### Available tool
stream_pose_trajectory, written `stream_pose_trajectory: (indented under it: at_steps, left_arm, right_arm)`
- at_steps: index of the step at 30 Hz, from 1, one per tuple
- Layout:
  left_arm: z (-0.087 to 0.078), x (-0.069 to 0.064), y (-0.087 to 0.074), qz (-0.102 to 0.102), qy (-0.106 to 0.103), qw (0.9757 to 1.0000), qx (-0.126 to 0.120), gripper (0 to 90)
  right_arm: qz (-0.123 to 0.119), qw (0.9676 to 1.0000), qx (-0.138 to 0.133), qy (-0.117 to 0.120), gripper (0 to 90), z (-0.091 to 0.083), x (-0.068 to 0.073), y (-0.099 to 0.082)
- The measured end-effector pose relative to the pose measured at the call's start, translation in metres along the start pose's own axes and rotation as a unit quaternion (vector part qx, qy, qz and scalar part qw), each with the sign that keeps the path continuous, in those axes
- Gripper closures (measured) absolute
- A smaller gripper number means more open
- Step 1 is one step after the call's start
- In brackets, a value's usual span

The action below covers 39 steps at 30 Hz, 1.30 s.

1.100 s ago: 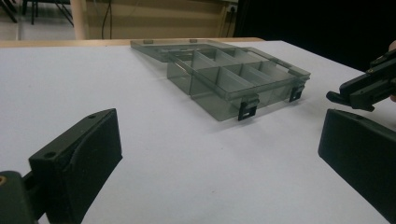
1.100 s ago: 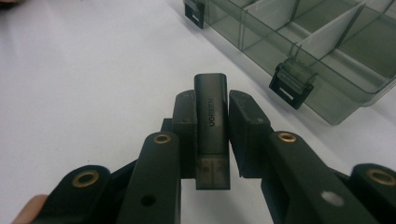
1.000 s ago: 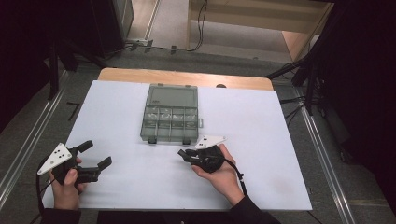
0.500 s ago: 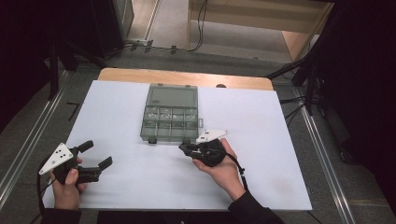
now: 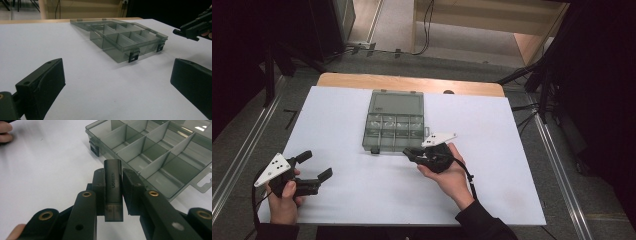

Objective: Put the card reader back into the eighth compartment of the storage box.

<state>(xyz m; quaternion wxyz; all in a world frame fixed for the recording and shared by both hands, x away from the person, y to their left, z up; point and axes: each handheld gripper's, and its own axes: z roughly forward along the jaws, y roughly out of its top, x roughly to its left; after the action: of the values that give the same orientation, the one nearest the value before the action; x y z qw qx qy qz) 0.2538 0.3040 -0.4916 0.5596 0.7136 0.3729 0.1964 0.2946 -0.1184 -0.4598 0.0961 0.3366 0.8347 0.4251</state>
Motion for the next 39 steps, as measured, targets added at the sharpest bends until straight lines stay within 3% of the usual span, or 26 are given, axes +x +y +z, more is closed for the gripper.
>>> stream_pose_trajectory:
  at_steps: [13,39]
  left_arm:
    - [0.000,0.000,0.000,-0.001,-0.001,1.0000,-0.002,0.0]
    - [-0.001,0.001,0.000,-0.002,-0.001,1.0000,-0.001,0.0]
  right_arm:
    - [0.008,0.9999,-0.008,-0.006,71.9,-0.004,-0.010,0.011]
    - [0.022,0.9994,0.002,-0.028,71.8,0.007,-0.034,0.026]
